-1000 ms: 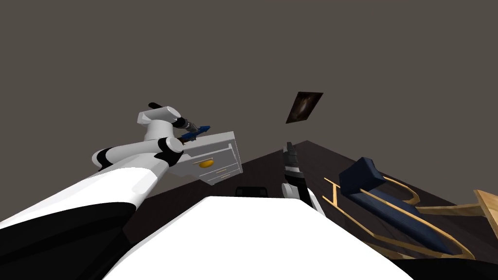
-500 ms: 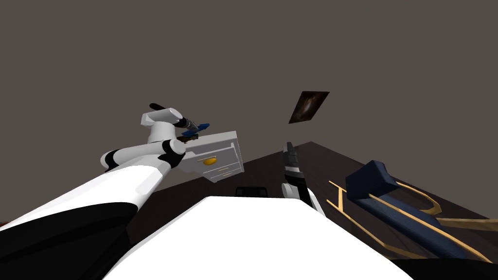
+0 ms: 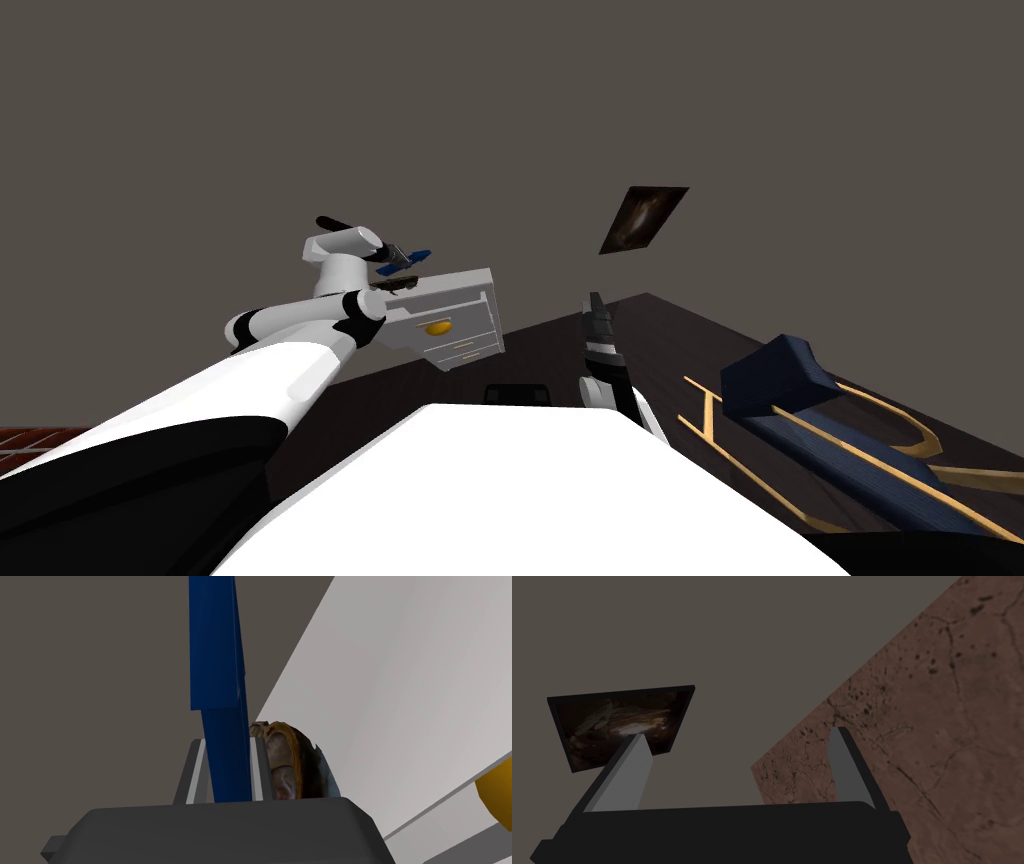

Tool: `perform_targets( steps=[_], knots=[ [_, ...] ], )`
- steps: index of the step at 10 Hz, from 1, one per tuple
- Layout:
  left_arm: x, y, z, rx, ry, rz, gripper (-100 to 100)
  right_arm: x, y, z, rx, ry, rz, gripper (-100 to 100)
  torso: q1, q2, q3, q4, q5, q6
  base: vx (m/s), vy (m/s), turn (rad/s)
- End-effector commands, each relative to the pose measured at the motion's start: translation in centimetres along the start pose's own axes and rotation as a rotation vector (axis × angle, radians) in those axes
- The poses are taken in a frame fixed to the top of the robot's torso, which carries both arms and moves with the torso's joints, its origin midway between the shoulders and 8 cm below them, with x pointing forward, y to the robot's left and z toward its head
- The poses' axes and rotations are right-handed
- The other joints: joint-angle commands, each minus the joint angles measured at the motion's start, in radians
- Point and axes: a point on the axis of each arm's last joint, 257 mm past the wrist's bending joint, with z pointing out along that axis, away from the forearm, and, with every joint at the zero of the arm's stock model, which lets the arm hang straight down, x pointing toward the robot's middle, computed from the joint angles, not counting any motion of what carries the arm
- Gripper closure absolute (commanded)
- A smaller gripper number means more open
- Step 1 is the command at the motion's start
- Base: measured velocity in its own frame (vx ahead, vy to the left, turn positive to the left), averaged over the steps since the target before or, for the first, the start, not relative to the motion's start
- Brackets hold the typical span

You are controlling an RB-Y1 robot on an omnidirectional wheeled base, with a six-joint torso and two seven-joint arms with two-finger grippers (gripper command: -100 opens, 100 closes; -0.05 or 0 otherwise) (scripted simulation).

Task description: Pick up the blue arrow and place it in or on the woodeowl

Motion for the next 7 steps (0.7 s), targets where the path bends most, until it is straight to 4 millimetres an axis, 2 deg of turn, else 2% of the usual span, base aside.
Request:
perform_targets(
  steps=[1, 7],
  knots=[
    [0.5, -0.6, 0.1, 0.035, 0.010, 0.004, 100, 0.0, 0.0, 0.0, 0.000, 0.000, 0.000, 0, 0.000, 0.000, 0.000, 0.000, 0.000, 0.000, -0.027, 0.038, 0.042],
    [2.7, -1.6, 1.1, 0.153, 0.054, 0.030, 100, 0.0, 0.0, 0.0, 0.000, 0.000, 0.000, 0, 0.000, 0.000, 0.000, 0.000, -0.001, 0.001, -0.030, 0.055, 0.035]
  ],
)
